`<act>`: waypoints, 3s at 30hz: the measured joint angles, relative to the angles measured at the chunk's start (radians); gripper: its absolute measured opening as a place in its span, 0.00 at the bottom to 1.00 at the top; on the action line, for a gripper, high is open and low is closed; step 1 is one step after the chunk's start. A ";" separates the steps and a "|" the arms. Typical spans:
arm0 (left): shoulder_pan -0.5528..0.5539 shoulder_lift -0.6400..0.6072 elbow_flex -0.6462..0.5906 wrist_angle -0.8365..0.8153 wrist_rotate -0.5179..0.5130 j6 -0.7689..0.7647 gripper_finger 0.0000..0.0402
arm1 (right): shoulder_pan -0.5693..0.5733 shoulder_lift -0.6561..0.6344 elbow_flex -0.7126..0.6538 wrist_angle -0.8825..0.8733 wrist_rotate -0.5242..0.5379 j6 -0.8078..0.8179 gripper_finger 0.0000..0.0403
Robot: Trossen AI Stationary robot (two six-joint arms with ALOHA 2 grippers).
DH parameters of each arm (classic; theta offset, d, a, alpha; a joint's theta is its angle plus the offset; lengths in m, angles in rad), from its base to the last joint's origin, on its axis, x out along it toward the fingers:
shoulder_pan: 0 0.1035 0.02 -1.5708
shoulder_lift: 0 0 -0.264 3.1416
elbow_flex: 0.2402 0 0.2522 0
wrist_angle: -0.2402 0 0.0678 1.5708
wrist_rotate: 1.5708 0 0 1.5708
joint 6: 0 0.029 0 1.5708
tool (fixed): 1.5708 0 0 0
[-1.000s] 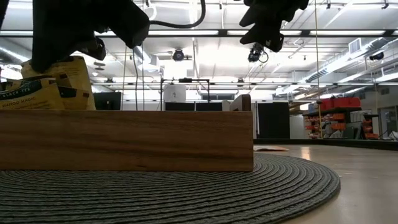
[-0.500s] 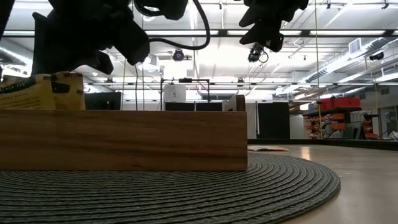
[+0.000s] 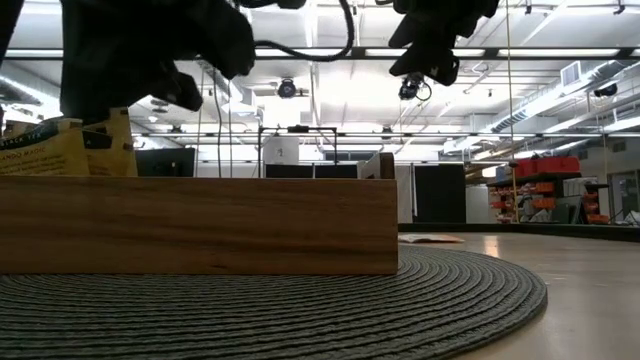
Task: Pick & Place Tea
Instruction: Put the orange white tea bag into the right section of the wooden organizer
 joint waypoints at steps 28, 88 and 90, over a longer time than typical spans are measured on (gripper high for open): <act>0.211 -0.332 0.181 -0.045 -0.784 -0.214 0.34 | -0.227 0.000 0.000 -0.025 -0.021 0.031 0.44; 0.933 -0.349 -0.711 0.758 -0.326 -0.109 0.34 | -0.134 0.000 0.000 0.036 0.096 0.369 0.44; 0.933 -0.349 -0.733 0.780 -0.307 -0.111 0.34 | -0.134 0.000 0.000 0.036 0.096 0.369 0.44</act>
